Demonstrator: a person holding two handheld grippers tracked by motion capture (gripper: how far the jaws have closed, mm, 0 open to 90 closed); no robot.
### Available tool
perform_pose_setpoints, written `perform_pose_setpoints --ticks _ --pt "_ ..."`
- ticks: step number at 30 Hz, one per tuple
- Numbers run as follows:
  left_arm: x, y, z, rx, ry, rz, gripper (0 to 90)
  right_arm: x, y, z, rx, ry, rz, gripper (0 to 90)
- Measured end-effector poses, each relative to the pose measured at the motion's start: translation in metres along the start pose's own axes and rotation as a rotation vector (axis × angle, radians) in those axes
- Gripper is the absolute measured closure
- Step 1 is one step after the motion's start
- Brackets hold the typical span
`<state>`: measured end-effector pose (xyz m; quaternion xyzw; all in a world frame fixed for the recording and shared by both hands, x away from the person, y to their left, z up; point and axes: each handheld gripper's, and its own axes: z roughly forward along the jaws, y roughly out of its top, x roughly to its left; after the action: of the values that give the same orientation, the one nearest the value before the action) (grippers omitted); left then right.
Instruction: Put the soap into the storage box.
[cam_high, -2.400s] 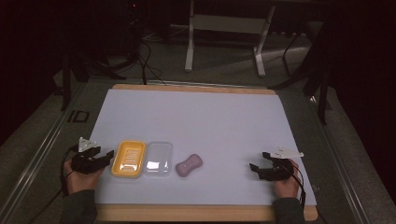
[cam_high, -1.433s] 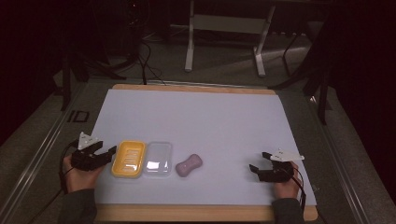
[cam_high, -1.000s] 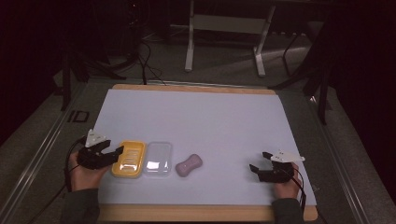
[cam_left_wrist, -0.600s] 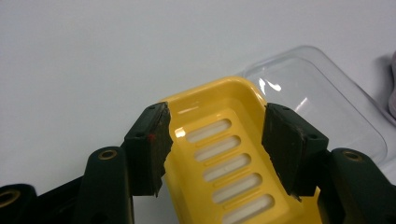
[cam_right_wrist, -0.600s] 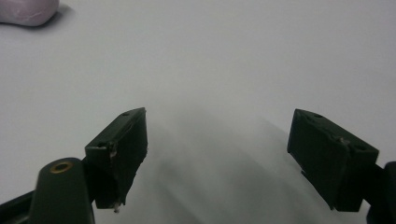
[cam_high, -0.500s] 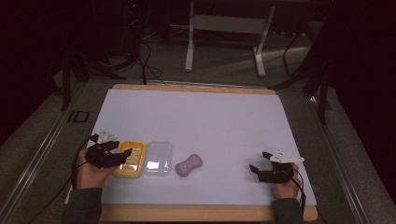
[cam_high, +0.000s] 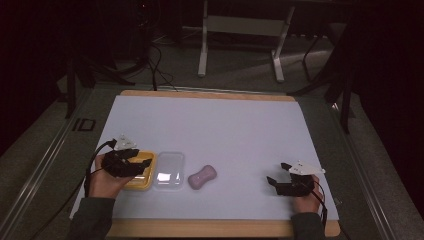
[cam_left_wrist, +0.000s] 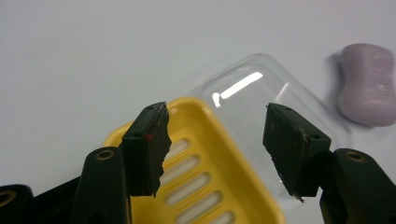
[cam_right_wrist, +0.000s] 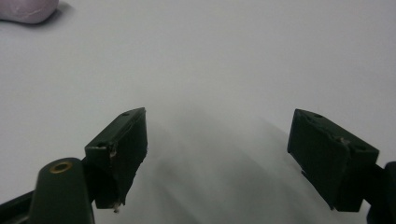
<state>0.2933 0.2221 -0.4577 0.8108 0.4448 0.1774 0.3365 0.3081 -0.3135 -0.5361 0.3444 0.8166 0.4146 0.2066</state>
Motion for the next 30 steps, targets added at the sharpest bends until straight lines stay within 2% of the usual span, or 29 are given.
perform_pose_setpoints --ticks 5,14,22,30 --pt "-0.006 0.003 0.006 0.009 -0.017 0.018 40.6 0.000 0.000 0.000 -0.003 -0.001 -0.002 19.6" --pt "-0.016 0.016 0.010 0.027 -0.032 0.081 40.5 0.000 0.000 0.000 -0.001 -0.001 -0.001 19.6" --pt "-0.023 0.021 0.014 0.041 -0.045 0.097 40.5 0.001 0.000 0.000 0.001 -0.004 -0.009 19.6" --pt "-0.030 0.028 0.017 0.061 -0.051 0.131 40.3 0.001 0.000 0.000 0.002 -0.004 -0.010 19.6"
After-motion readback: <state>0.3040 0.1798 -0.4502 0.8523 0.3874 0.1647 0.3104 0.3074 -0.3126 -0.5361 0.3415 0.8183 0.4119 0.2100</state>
